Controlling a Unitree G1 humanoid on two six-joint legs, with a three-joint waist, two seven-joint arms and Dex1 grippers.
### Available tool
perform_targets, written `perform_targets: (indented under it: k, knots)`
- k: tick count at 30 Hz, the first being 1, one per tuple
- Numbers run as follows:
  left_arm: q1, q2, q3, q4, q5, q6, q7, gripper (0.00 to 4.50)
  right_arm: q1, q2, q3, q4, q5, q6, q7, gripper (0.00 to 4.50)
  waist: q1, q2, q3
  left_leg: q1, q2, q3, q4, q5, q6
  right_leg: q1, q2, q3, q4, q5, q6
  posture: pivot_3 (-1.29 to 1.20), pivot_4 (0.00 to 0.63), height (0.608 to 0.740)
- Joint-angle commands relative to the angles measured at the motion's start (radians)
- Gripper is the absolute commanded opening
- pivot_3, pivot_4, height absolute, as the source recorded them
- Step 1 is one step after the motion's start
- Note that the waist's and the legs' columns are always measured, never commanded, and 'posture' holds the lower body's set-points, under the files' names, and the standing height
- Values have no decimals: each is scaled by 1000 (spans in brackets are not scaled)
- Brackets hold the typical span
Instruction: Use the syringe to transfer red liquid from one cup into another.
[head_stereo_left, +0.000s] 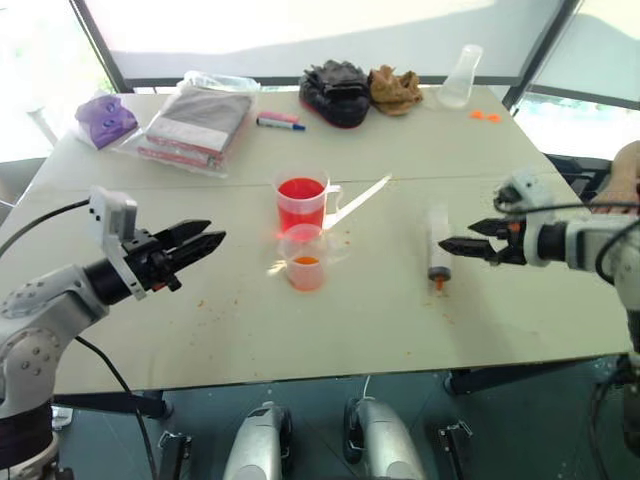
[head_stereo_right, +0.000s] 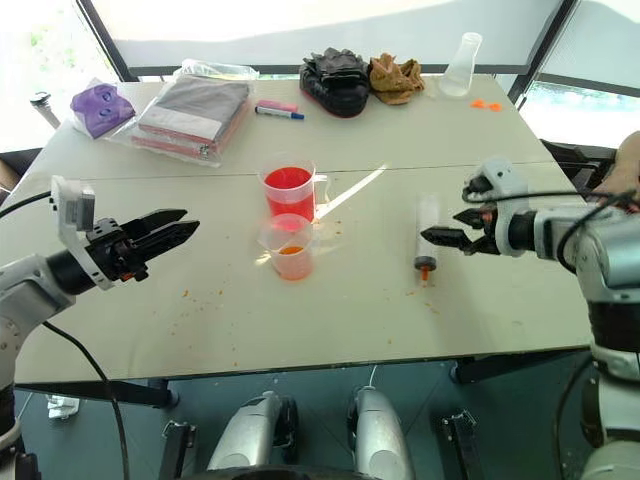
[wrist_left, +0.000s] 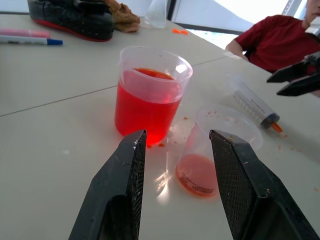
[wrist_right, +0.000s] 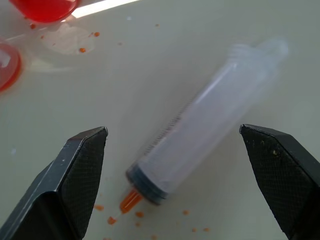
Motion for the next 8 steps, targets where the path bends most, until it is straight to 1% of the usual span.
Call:
perform_targets:
  k: [1,3,8]
  knots:
    - [19,23,17,-27,-25,8,5,2112,20,94,-177,-95,121,-24,-18,4429,0,0,0,0,0,0,0,0,0,-1,0,0,0,0,-1,0,150,740]
    - [18,31,16,-24,-28,6,5,2112,31,124,-204,-114,135,-14,-49,4429,6,0,0,0,0,0,0,0,0,-1,0,0,1,1,-1,0,150,740]
    - [37,69,52,-18,-61,15,-13,2112,74,102,-221,-144,156,-39,-25,4429,16,0,0,-1,-1,0,0,0,0,0,-2,0,-3,2,-5,0,150,740]
